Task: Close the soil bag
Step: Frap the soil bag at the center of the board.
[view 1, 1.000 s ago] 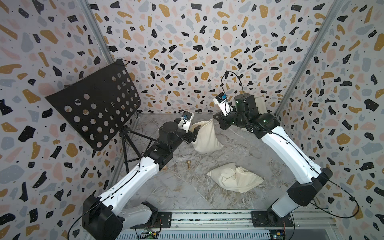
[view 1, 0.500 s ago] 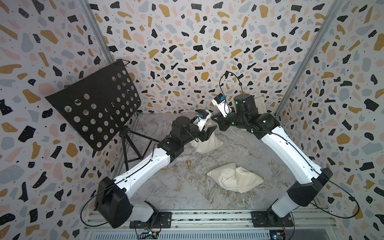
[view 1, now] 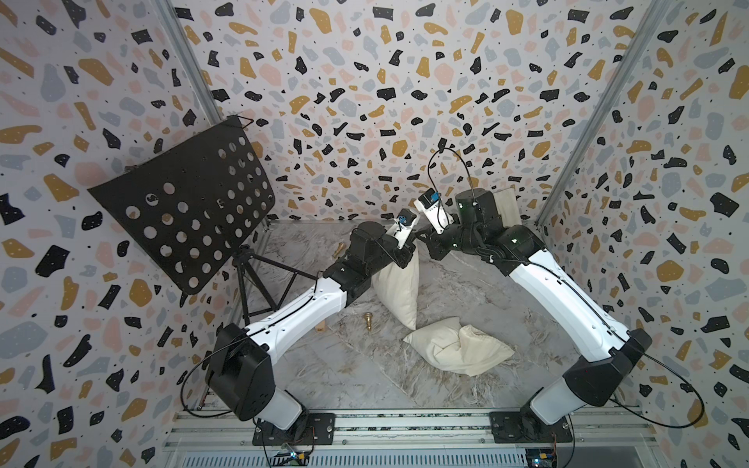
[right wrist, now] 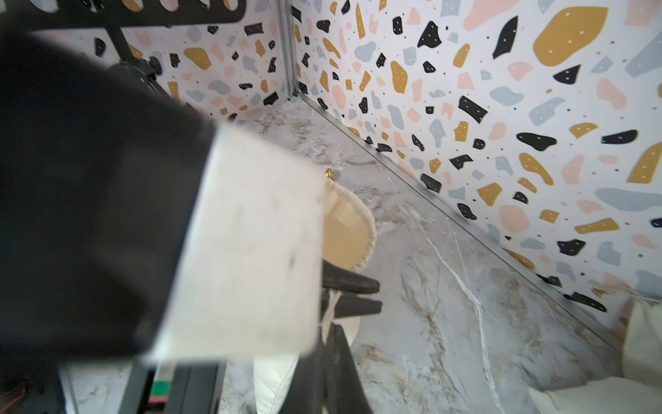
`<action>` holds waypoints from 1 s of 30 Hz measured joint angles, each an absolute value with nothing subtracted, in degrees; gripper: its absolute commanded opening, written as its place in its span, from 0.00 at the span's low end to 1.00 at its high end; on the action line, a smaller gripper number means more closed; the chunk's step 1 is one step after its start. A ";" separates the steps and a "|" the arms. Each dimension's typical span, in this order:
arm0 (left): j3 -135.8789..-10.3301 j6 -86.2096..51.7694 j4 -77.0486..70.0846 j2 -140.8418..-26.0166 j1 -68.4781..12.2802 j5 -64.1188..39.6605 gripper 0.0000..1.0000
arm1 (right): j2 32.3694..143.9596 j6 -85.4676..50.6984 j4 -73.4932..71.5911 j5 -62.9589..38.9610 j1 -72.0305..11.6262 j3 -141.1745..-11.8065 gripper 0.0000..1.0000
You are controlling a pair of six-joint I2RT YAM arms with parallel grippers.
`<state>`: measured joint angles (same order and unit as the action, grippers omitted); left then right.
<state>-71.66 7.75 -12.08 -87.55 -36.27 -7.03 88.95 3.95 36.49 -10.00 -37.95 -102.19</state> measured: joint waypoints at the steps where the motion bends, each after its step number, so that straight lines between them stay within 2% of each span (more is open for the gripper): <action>1: -71.35 7.70 -12.91 -87.81 -36.69 -6.79 0.06 | 87.99 4.21 36.25 -8.99 -37.95 -101.01 0.00; 6: -70.08 7.84 -17.08 -88.84 -38.46 -5.65 0.14 | 83.15 6.07 34.92 -3.92 -38.00 -96.29 0.00; 9: -69.63 7.94 -17.76 -90.43 -38.02 -1.61 0.21 | 79.79 6.81 34.04 -1.67 -37.98 -94.02 0.00; 12: -69.58 7.84 -17.72 -93.51 -36.56 2.33 0.24 | 75.26 7.11 33.19 -0.10 -37.60 -91.74 0.00; 15: -69.58 7.90 -17.23 -95.74 -35.46 4.62 0.24 | 71.46 7.14 32.51 1.72 -36.95 -88.86 0.00; 20: -69.56 8.03 -15.31 -96.84 -33.15 5.21 0.13 | 68.84 6.79 29.91 3.46 -34.79 -83.55 0.00; 23: -69.58 8.69 -14.24 -96.27 -31.27 3.73 0.12 | 68.99 5.89 27.94 2.28 -33.28 -81.14 0.00; 28: -69.58 12.56 -9.87 -93.23 -26.79 0.40 0.21 | 70.22 3.38 24.73 -3.16 -32.29 -80.99 0.00; 30: -69.58 14.09 -8.19 -92.14 -24.32 -1.06 0.30 | 71.66 2.39 24.36 -6.26 -31.90 -82.13 0.00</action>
<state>-69.58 14.09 -8.19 -92.14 -24.32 -1.06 71.66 2.39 24.36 -6.26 -31.90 -82.13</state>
